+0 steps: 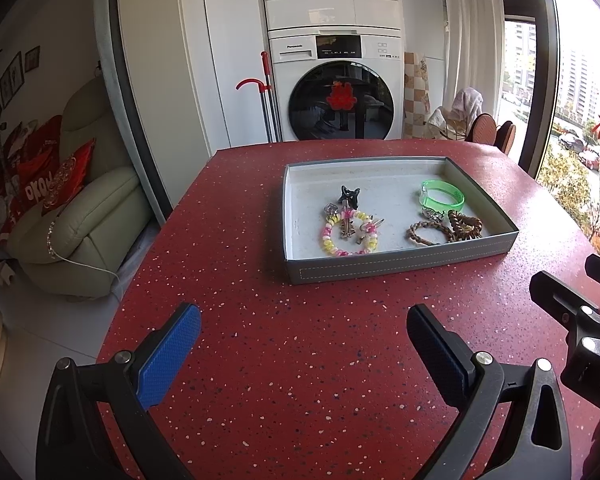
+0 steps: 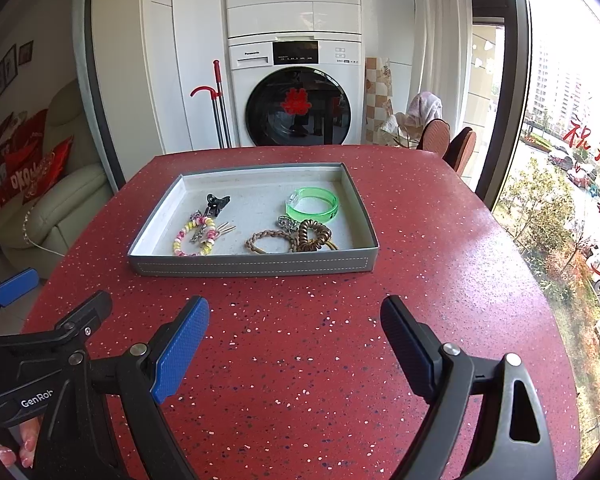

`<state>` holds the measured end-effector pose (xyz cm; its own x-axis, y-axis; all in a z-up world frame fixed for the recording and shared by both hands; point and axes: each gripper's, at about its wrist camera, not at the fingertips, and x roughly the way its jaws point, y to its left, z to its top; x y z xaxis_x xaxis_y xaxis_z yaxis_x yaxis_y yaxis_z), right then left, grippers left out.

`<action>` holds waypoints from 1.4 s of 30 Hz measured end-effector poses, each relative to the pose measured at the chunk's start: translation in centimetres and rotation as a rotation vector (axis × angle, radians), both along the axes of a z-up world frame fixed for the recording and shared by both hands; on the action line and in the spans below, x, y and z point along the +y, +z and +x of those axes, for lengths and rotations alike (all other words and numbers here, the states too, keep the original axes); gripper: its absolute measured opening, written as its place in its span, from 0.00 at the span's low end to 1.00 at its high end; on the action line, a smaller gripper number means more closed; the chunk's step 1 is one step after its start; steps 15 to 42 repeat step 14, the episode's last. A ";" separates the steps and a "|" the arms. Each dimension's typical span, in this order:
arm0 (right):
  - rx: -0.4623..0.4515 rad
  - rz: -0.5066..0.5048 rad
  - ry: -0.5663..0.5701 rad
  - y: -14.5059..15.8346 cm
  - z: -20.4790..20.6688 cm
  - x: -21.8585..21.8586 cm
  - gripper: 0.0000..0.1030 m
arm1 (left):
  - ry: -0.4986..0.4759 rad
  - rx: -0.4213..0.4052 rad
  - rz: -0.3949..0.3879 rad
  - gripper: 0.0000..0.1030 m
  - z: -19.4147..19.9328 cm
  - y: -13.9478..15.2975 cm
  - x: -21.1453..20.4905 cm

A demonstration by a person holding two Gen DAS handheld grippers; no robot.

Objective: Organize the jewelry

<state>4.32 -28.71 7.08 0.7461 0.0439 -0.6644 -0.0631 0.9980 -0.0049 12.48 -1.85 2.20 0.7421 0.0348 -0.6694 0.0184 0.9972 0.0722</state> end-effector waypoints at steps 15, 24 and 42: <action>0.002 0.002 0.001 0.1 -0.1 0.1 0.87 | -0.018 0.001 0.003 1.00 -0.1 0.0 -0.3; 0.002 0.002 0.001 0.1 -0.1 0.1 0.87 | -0.018 0.001 0.003 1.00 -0.1 0.0 -0.3; 0.002 0.002 0.001 0.1 -0.1 0.1 0.87 | -0.018 0.001 0.003 1.00 -0.1 0.0 -0.3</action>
